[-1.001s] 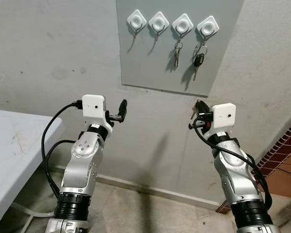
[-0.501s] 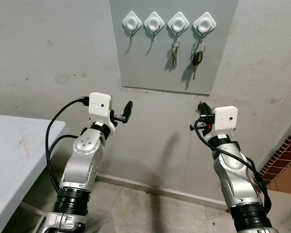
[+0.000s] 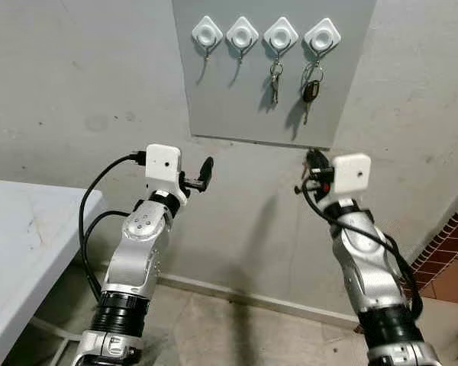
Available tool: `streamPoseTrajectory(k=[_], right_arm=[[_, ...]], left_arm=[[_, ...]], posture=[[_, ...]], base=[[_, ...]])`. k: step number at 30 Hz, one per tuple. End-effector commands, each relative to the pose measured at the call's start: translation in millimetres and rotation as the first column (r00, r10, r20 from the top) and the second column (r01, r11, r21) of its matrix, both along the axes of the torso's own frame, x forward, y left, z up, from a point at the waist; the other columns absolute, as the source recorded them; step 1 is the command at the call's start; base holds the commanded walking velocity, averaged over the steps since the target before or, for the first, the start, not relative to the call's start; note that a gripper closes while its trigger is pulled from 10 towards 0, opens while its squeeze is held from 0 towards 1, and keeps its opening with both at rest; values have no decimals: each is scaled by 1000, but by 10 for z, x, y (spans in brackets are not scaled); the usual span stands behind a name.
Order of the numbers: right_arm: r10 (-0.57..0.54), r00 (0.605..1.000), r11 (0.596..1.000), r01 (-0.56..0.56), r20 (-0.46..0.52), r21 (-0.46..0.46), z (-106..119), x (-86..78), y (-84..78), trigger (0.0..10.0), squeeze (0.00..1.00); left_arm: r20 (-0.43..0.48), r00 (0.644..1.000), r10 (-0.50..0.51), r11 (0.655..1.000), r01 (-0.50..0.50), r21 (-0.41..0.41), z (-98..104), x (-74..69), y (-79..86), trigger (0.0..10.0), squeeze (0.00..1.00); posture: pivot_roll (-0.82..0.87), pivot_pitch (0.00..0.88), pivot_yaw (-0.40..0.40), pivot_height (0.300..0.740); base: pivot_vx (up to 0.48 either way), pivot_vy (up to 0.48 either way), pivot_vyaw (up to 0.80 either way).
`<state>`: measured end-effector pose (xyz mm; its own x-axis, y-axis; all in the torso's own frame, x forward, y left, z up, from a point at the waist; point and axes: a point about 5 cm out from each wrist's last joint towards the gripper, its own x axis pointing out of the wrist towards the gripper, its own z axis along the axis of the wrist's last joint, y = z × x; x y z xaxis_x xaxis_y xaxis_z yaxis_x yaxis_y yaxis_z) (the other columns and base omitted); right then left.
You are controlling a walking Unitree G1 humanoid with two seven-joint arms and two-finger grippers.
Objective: Hang keys on a hook
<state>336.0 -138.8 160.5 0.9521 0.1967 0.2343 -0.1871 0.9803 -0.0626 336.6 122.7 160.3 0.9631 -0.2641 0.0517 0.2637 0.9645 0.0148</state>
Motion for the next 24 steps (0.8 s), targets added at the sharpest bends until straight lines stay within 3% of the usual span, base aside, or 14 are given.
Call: streamPoseTrajectory(k=[1, 5, 9, 13, 24], right_arm=[[28, 999, 1000, -28, 17, -8, 59, 45, 57, 10000, 0], [31, 999, 999, -31, 32, -11, 106, 67, 54, 10000, 0], [17, 999, 1000, -17, 38, 2, 42, -47, -22, 10000, 0], [2, 998, 1000, -3, 58, 28, -1, -255, -99, 10000, 0], [-12, 998, 998, 9, 58, 62, -16, -536, -211, 10000, 0]], left_arm=[[42, 999, 6, 1000, -6, -3, 105, 16, 29, 10000, 0], [48, 999, 27, 1000, -26, -9, 100, 4, 57, 10000, 0], [66, 995, 73, 996, -69, -56, 101, -54, 131, 10000, 0], [89, 991, 99, 989, -88, -119, 62, -236, 191, 10000, 0], [42, 994, 103, 981, -94, -167, -155, -580, 258, 10000, 0]], posture=[[21, 0, 6, 740], [26, 0, -4, 740], [30, 0, -8, 740], [16, 0, -16, 740], [6, 0, -14, 740]], base=[[0, 0, 0], [0, 0, 0], [0, 0, 0], [0, 0, 0], [0, 0, 0]])
